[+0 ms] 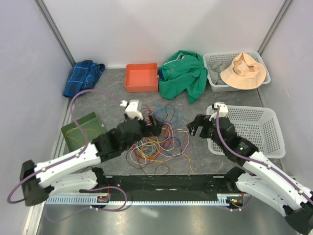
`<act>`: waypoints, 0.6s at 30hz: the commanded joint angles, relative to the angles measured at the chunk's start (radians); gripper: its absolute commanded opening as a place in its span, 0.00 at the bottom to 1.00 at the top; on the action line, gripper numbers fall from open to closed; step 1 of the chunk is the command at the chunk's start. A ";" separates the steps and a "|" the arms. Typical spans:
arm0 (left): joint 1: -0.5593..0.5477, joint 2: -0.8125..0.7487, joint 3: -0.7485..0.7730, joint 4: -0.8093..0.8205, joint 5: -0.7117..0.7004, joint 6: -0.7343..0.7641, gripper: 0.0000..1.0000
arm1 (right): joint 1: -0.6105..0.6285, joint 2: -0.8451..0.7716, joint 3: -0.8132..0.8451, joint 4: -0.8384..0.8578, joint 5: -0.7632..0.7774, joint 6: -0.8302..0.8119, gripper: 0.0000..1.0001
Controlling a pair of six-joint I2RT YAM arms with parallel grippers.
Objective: Untangle the cables
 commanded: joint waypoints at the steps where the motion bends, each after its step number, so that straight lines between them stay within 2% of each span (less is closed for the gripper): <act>1: 0.002 -0.201 -0.165 -0.130 -0.105 -0.209 1.00 | 0.004 -0.008 -0.091 0.208 -0.016 0.047 0.98; 5: 0.002 -0.410 -0.283 -0.226 -0.154 -0.302 1.00 | 0.006 0.176 -0.031 0.180 -0.050 -0.053 0.98; 9: 0.001 -0.489 -0.311 -0.274 -0.159 -0.338 1.00 | 0.026 0.326 0.030 0.249 -0.028 -0.065 0.98; 14: 0.002 -0.440 -0.254 -0.415 -0.194 -0.413 1.00 | 0.104 0.525 0.113 0.418 0.087 -0.088 0.98; 18: 0.001 -0.394 -0.223 -0.524 -0.225 -0.577 1.00 | 0.151 0.732 0.271 0.380 0.097 -0.128 0.98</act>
